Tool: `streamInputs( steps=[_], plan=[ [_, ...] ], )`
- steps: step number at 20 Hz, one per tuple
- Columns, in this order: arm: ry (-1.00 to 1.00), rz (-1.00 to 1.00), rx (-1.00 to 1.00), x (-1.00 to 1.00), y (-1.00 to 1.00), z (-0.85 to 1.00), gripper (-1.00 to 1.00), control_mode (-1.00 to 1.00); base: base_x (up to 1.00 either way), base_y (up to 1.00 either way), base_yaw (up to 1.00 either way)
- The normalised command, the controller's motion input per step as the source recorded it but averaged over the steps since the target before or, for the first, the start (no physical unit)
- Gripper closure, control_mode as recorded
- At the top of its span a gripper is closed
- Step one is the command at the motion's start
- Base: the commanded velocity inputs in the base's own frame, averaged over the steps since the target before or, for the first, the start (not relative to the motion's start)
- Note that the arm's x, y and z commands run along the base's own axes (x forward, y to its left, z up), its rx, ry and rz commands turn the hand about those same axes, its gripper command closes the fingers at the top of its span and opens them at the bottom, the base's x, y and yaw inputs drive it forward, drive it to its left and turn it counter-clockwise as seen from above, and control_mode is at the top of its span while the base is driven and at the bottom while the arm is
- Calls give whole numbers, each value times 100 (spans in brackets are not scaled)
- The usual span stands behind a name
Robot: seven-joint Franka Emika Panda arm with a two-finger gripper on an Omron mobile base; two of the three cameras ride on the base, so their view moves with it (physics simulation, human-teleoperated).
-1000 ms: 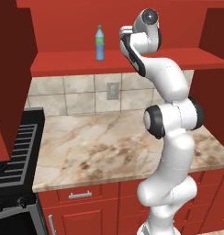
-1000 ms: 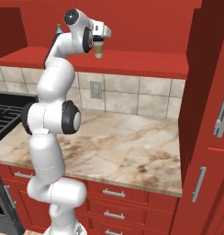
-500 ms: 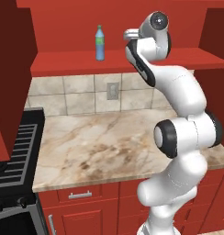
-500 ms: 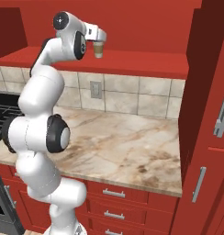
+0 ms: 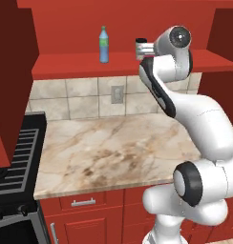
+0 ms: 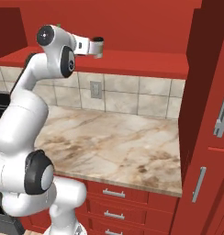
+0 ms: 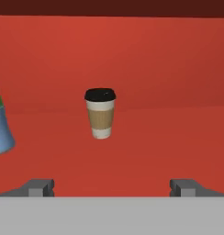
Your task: Sort all alcoholic drinks to one cabinet, and non-alcoholic drinks to the other.
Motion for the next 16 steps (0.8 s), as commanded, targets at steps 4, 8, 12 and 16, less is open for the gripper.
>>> streamInputs(
  steps=[4, 8, 12, 16],
  plan=[
    [4, 0, 0, -99, 0, -28, -100, -100, 0, 0, 0],
    [4, 0, 0, -86, 0, -34, -100, -100, 0, 0, 0],
    [2, 0, 0, -72, 0, -36, -100, -100, 0, 0, 0],
    [2, 0, 0, -62, 0, -36, -100, -100, 0, 0, 0]
  ],
)
